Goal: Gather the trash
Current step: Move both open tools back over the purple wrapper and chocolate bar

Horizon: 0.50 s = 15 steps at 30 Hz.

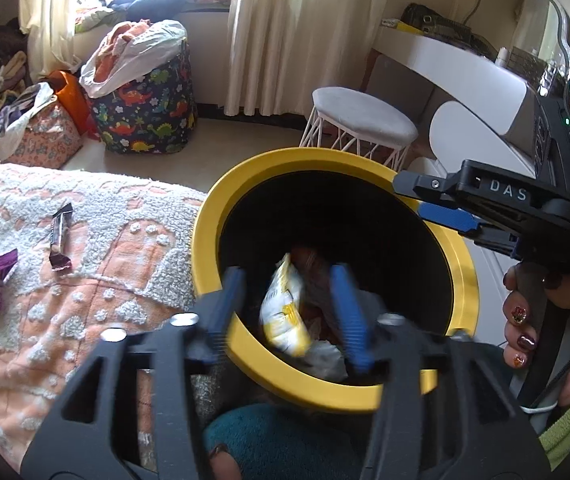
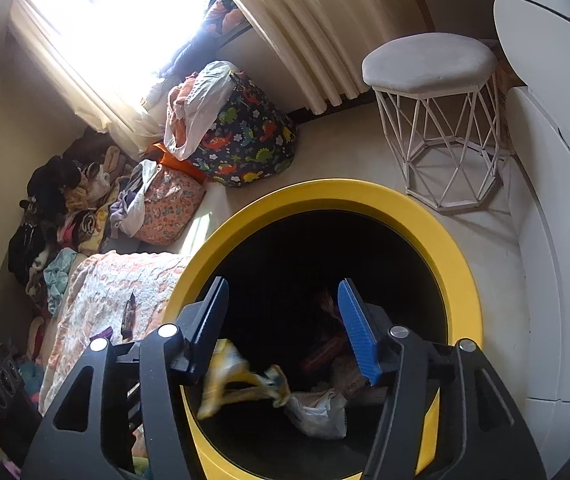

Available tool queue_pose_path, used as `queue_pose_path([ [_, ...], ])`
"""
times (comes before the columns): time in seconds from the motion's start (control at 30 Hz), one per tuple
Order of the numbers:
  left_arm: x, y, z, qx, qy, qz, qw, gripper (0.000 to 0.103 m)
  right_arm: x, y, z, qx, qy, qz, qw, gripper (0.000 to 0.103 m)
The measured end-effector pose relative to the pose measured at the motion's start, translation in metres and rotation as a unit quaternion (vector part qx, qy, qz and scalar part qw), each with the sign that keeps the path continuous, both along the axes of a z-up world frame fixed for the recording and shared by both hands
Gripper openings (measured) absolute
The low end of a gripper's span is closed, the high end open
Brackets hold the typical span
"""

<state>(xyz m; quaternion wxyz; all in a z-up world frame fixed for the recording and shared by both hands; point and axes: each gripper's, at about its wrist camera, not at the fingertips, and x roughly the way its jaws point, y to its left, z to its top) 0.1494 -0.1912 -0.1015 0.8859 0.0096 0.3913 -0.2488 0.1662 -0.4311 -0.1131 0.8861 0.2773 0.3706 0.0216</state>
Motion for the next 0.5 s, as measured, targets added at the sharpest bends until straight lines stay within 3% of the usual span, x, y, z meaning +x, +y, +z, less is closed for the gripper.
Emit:
queue_pose_path([
  [0.07,-0.002,0.007,0.005,-0.012,-0.011,0.011,0.9998,0.082,-0.001,0.0,0.002,-0.001,-0.004,-0.004,1.0,0.062],
  [0.13,-0.001,0.015,0.008,-0.017,-0.02,0.022,0.9994,0.088,-0.002,0.003,0.005,-0.003,-0.011,-0.006,1.0,0.067],
  [0.33,0.0,0.043,0.017,-0.021,-0.042,0.071,0.9964,0.092,-0.003,0.025,0.018,-0.022,-0.045,0.011,0.999,0.075],
  [0.5,-0.001,0.063,0.028,-0.013,-0.068,0.107,0.9919,0.092,-0.006,0.044,0.028,-0.033,-0.073,0.029,0.996,0.076],
])
